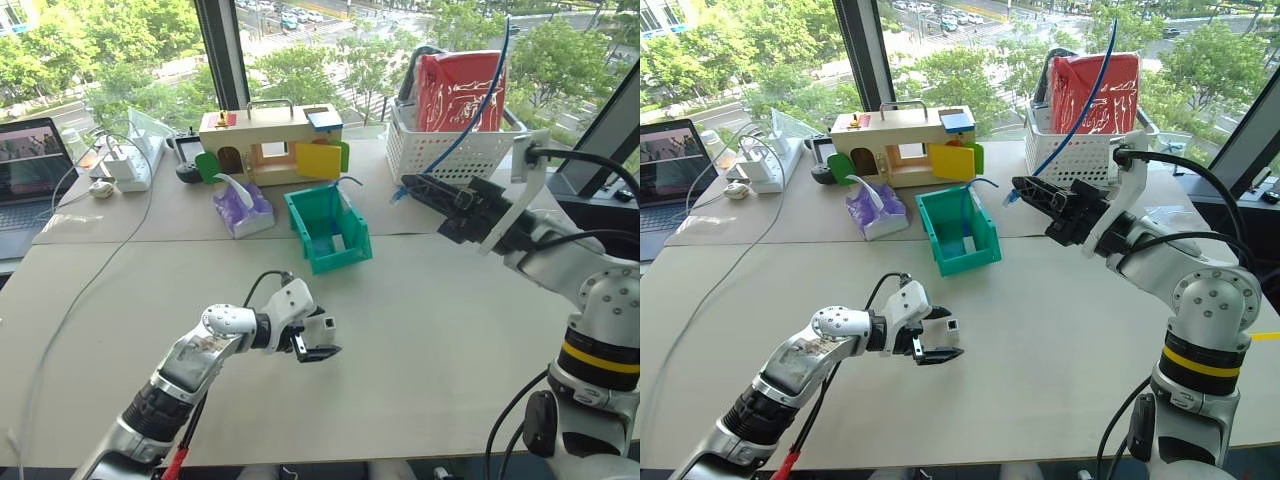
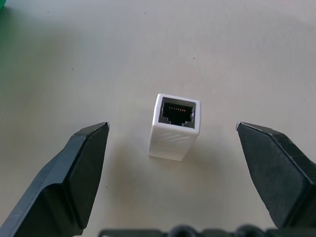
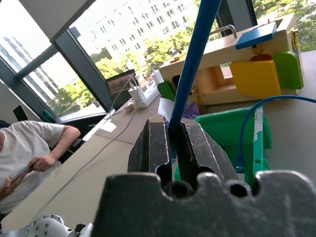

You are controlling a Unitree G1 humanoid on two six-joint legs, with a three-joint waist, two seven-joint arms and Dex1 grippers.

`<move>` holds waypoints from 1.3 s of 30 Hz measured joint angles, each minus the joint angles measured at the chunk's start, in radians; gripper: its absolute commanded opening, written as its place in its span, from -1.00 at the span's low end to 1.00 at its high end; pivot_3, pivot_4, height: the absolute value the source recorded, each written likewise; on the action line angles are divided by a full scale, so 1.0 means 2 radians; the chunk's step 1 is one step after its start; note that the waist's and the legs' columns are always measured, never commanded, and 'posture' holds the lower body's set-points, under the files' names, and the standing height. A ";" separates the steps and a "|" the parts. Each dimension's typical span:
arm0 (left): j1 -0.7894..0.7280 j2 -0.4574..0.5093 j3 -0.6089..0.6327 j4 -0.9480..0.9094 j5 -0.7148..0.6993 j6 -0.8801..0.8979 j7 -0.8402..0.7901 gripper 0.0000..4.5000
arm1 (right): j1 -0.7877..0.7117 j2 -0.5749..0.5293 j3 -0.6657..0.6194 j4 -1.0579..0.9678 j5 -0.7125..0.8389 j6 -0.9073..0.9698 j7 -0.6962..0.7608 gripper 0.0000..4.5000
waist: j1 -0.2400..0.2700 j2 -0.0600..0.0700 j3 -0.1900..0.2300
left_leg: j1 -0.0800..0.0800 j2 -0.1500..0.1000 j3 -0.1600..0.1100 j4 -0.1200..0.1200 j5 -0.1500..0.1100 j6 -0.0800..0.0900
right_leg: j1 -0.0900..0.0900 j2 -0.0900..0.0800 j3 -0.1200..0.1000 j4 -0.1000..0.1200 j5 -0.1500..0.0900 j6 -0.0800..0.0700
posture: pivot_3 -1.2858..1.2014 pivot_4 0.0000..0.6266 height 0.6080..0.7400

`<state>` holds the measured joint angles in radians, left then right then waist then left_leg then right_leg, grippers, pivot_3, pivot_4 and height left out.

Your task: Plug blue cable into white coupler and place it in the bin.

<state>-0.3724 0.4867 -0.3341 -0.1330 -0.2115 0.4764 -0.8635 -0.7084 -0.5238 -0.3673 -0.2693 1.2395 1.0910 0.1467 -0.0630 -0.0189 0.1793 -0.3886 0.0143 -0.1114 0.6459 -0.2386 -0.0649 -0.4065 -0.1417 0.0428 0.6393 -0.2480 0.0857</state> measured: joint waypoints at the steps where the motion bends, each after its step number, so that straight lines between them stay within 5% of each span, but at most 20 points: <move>1: 0.000 0.000 0.000 0.005 0.003 -0.010 -0.002 0.02 | 0.000 0.000 0.000 0.000 0.000 0.000 0.000 -1.00 | 0.000 0.000 0.000 | 0.000 0.000 0.000 0.000 0.000 0.000 | 0.000 0.000 0.000 0.000 0.000 0.000 | 0.03 -0.52 1.00; 4: 0.003 0.001 -0.001 0.017 0.012 -0.039 -0.008 -0.54 | 0.000 0.000 0.000 0.001 0.000 -0.002 0.000 -1.00 | 0.001 0.000 0.000 | 0.000 0.000 0.000 0.000 0.000 0.000 | 0.000 0.000 0.000 0.000 0.000 0.000 | 0.03 -0.52 1.00; 6: 0.008 0.001 -0.001 0.019 0.015 -0.052 -0.011 -0.73 | 0.000 0.000 0.000 0.001 0.000 -0.005 0.001 -1.00 | 0.001 0.000 0.000 | 0.000 0.000 0.000 0.000 0.000 0.000 | 0.000 0.000 0.000 0.000 0.000 0.000 | 0.03 -0.52 1.00; 15: 0.009 -0.006 0.002 0.036 0.016 -0.081 -0.031 -0.73 | -0.001 -0.004 0.007 0.002 -0.002 -0.008 0.008 -1.00 | 0.002 0.000 0.000 | 0.000 0.000 0.000 0.000 0.000 0.000 | 0.000 0.000 0.000 0.000 0.000 0.000 | 0.03 -0.52 1.00; 25: -0.021 -0.007 -0.011 0.001 0.026 0.017 -0.024 -0.73 | 0.089 -0.050 0.088 -0.056 -0.071 -0.004 0.020 -1.00 | 0.002 0.000 0.000 | 0.000 0.000 0.000 0.000 0.000 0.000 | 0.000 0.000 0.000 0.000 0.000 0.000 | 0.03 -0.52 1.00; 39: -0.036 -0.019 -0.022 -0.038 0.014 0.122 -0.010 -0.73 | 0.220 0.067 0.139 -0.126 -0.126 -0.028 -0.038 -1.00 | 0.005 0.000 0.000 | 0.001 0.000 0.000 0.000 0.000 0.000 | 0.001 0.000 0.000 0.000 0.000 0.000 | 0.03 -0.52 1.00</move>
<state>-0.4445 0.4481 -0.3778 -0.2083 -0.1837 0.7211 -0.8839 -0.2694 -0.3906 -0.0899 -0.5222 0.9868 1.0350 0.0705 -0.0530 -0.0190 0.1791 -0.3871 0.0142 -0.1116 0.6463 -0.2386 -0.0648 -0.4051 -0.1417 0.0430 0.6388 -0.2483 0.0861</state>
